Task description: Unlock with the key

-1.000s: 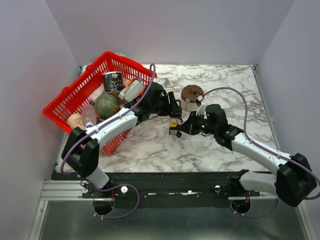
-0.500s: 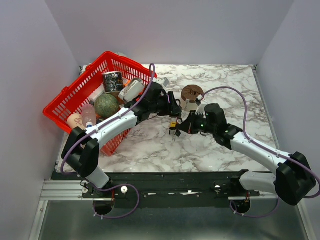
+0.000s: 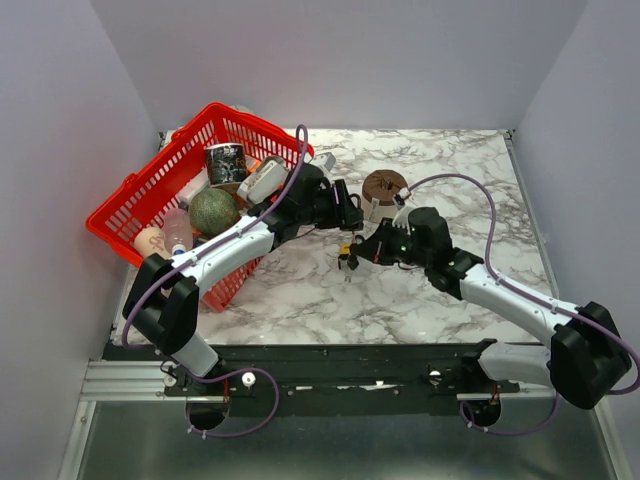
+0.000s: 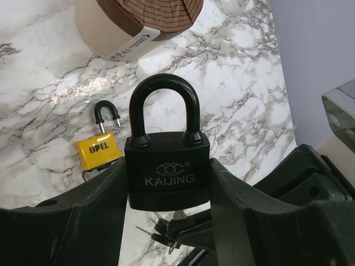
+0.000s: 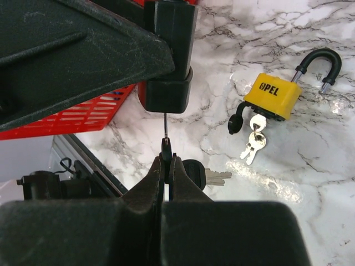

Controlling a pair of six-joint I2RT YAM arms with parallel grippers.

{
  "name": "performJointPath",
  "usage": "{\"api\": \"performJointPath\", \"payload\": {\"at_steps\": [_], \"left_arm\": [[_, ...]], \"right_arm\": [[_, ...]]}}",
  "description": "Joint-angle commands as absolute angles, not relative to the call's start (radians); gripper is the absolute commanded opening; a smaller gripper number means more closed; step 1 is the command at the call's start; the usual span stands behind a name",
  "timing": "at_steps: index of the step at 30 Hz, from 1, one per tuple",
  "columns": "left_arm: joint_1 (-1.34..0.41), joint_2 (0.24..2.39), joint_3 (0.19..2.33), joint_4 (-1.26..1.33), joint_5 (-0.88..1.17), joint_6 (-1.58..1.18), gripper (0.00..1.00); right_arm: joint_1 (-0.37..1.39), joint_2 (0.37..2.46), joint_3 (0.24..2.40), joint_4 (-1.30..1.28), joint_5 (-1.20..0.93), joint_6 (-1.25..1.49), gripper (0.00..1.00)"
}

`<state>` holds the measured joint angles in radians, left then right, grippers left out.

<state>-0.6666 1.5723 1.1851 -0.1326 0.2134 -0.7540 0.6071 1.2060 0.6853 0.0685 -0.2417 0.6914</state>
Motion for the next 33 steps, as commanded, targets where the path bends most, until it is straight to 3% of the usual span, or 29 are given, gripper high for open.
{"api": "performJointPath", "payload": {"at_steps": [1,33], "left_arm": [[-0.673,1.557,1.175,-0.091,0.252,-0.778,0.00],[-0.690,1.585,1.155,-0.049,0.305,-0.795,0.00]], "right_arm": [[0.600,1.230,0.681,0.225,-0.146,0.738,0.01],[0.560,1.246,0.681,0.388,-0.114,0.761,0.01]]}}
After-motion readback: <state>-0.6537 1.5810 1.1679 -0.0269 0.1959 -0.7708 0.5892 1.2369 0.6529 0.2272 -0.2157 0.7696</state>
